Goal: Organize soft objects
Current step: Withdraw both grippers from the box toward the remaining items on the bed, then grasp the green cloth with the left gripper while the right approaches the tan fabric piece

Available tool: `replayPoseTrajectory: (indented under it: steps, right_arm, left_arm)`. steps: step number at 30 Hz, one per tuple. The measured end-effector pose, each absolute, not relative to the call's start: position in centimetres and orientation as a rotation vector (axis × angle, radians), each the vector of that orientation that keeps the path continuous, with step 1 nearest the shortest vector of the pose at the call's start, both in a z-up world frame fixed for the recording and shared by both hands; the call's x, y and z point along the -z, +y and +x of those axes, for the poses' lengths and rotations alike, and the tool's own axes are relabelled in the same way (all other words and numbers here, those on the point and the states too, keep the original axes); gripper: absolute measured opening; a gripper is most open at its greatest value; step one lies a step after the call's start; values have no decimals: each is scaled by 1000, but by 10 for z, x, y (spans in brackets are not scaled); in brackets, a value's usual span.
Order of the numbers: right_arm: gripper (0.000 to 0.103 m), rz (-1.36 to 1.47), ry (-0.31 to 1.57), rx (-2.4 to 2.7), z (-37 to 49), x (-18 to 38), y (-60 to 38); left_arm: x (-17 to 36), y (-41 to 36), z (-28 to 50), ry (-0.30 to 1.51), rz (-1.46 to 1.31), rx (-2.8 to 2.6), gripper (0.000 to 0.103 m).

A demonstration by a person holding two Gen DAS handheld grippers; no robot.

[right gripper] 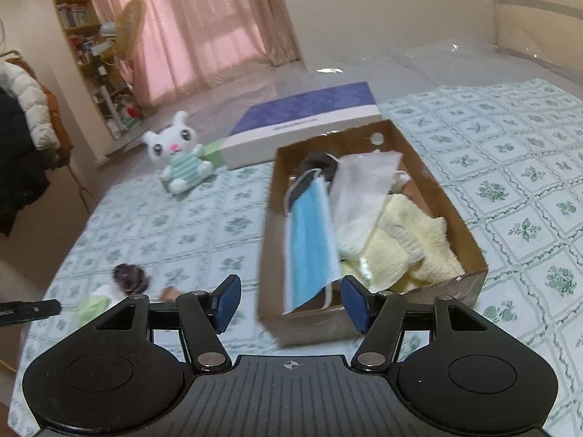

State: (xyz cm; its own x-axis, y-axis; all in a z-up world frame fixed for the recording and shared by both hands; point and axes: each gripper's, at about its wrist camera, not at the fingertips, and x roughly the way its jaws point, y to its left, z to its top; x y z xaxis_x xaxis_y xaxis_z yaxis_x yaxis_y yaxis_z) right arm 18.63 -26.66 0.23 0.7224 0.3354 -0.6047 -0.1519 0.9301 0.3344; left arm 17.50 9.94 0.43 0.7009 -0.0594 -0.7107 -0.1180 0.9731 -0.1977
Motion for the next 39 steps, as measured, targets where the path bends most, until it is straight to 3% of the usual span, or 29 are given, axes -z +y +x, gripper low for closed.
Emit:
replayPoseTrajectory:
  steps: [20,39]
  right_arm:
    - [62,166,772,-509,135,6,-174]
    - [62,25,815,-546,167,49,-117]
  left_arm:
    - [-16,111,96,792,-216,-58,50]
    - [6,115,117,829,-167,-97,51]
